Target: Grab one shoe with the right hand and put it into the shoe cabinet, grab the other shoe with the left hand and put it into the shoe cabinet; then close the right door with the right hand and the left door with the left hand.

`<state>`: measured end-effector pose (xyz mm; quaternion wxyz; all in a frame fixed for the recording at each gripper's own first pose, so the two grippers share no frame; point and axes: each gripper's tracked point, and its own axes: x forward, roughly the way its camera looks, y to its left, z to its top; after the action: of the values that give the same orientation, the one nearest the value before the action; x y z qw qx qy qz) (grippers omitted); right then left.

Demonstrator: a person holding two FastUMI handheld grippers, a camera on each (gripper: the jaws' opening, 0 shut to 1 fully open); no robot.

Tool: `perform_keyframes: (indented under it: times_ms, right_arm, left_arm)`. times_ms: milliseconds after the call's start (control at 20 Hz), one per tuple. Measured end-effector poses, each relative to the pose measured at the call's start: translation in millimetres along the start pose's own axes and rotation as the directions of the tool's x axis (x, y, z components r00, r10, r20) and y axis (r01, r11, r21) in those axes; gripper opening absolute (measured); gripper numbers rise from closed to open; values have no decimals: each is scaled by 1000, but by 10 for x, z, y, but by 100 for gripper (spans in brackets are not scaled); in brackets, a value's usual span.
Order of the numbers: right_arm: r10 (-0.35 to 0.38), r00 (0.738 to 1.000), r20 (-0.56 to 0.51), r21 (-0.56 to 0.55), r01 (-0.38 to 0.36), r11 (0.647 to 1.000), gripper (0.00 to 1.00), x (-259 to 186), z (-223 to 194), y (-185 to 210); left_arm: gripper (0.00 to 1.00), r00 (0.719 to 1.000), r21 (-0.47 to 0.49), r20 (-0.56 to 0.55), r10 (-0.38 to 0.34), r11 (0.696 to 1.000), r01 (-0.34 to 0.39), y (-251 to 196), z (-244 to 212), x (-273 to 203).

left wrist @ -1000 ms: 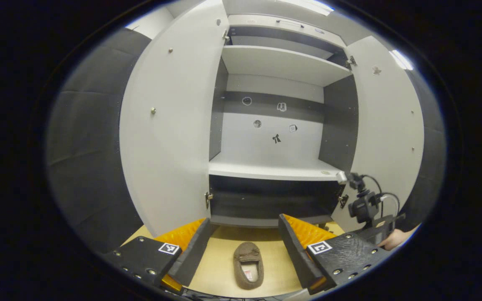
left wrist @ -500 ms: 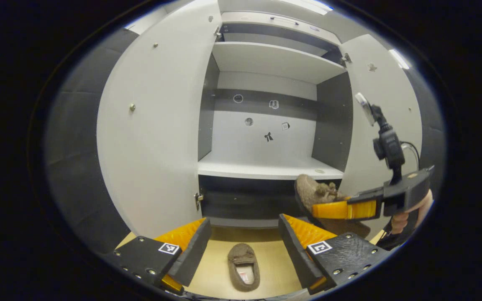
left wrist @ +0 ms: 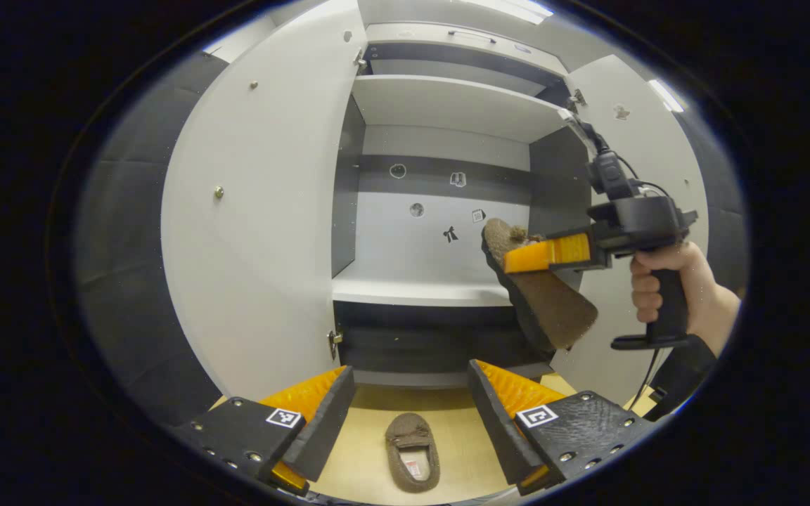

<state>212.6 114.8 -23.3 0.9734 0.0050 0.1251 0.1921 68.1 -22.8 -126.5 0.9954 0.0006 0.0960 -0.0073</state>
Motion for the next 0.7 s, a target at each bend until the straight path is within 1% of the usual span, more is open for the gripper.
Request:
perform_keyframes:
  times_ms: [100, 150, 200, 350, 450, 500, 550, 600, 700]
  right_arm:
    - [-31, 999, 38, 6, 30, 1000, 2, 164, 240, -136]
    - [-45, 998, 48, 10, 44, 999, 2, 255, 349, -211]
    - [-56, 998, 42, 9, 55, 998, 2, 333, 428, -290]
    - [-109, 992, 60, 28, 107, 994, 2, 555, 691, -584]
    - [-163, 985, 58, 33, 161, 986, 2, 710, 791, -811]
    - [-188, 980, 66, 31, 186, 982, 2, 797, 834, -917]
    - [-216, 975, 58, 21, 215, 976, 2, 885, 835, -1038]
    - [-248, 967, 50, 11, 248, 969, 2, 952, 821, -1159]
    - [-295, 955, 22, -2, 296, 955, 2, 1087, 766, -1350]
  left_arm:
    - [94, 1000, 1, -5, 2, 1000, -2, 9, -3, -13]
    - [99, 1000, 1, -8, 3, 1000, -3, 11, -5, -13]
    - [94, 1000, 2, -10, 3, 1000, -3, 14, -2, -13]
    - [94, 1000, 13, -7, 9, 1000, -9, 18, 22, -28]
    - [94, 1000, 12, -6, 14, 1000, -14, 21, 31, -39]
    - [99, 1000, 10, -5, 16, 1000, -16, 13, 37, -52]
    - [99, 1000, 10, -5, 18, 1000, -18, 8, 38, -60]
    - [94, 1000, 12, -3, 20, 1000, -20, 9, 47, -63]
    - [94, 1000, 18, 0, 29, 999, -29, 23, 54, -82]
